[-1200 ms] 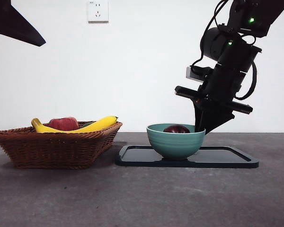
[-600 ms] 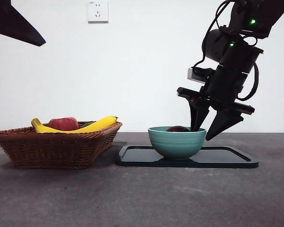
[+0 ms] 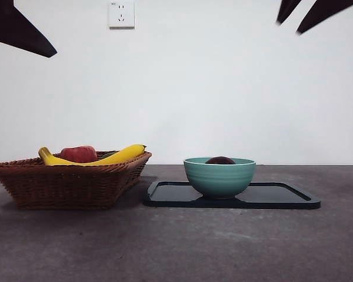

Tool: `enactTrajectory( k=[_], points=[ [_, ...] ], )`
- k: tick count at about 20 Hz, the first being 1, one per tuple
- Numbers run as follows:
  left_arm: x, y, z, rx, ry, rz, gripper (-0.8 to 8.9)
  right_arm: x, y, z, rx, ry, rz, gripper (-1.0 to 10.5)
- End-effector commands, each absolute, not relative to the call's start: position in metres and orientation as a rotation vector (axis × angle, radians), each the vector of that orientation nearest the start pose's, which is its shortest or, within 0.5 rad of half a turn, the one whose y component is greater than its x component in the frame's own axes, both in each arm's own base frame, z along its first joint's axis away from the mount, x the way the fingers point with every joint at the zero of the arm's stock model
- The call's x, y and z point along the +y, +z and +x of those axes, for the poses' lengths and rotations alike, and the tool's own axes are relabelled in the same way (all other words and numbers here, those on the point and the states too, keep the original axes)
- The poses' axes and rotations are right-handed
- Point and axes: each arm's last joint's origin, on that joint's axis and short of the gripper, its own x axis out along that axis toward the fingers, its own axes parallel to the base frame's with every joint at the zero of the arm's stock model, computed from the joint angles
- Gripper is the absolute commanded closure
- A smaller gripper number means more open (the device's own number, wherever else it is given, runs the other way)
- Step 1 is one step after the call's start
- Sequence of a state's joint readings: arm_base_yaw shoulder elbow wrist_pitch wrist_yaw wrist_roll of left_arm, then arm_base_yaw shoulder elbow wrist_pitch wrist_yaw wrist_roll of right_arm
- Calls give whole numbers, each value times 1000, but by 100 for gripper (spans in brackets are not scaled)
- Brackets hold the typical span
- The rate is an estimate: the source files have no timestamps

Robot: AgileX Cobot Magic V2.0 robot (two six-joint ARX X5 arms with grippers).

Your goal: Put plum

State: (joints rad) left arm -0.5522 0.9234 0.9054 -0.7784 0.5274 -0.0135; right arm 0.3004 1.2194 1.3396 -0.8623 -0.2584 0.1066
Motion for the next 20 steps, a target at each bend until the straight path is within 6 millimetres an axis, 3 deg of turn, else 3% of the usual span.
enactTrajectory(
  k=[1, 5, 10, 15, 20],
  points=[
    [-104, 306, 139, 830, -1026, 0, 440, 73, 387, 206, 760, 509, 66, 744],
    [-104, 306, 139, 830, -1026, 0, 440, 66, 383, 172, 734, 535, 61, 744],
    [-104, 306, 139, 830, -1026, 0, 440, 65, 340, 139, 749, 673, 79, 744],
    [-104, 306, 140, 826, -1027, 0, 440, 63, 299, 122, 770, 713, 105, 744],
    [-104, 306, 140, 826, -1027, -1, 440, 61, 294, 118, 767, 713, 107, 744]
  ],
)
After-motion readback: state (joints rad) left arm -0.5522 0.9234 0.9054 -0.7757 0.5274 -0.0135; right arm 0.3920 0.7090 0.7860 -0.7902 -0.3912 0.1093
